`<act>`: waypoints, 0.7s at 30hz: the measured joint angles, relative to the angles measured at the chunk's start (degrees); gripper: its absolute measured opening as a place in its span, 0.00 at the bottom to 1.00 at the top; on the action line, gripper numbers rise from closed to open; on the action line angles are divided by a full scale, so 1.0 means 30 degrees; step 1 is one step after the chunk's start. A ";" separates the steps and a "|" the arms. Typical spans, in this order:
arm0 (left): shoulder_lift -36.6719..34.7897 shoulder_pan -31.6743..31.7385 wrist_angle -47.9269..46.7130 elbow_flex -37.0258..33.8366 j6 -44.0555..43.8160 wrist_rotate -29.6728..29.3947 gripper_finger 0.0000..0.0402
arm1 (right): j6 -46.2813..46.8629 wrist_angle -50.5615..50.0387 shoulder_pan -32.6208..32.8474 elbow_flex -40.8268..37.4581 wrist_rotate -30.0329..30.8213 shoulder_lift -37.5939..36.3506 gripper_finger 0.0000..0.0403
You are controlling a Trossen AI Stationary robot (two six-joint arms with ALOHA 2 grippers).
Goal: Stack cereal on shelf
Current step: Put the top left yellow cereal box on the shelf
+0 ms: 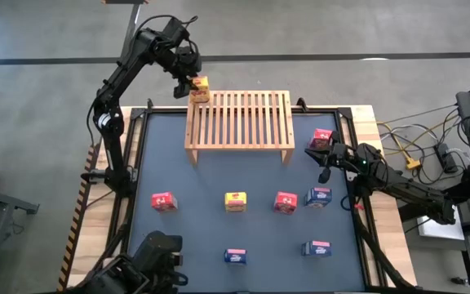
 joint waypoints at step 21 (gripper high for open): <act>-0.0022 -0.0211 0.0310 0.0080 0.0222 0.0889 0.35 | 0.0000 0.0007 0.0000 0.0000 0.0000 0.0000 0.02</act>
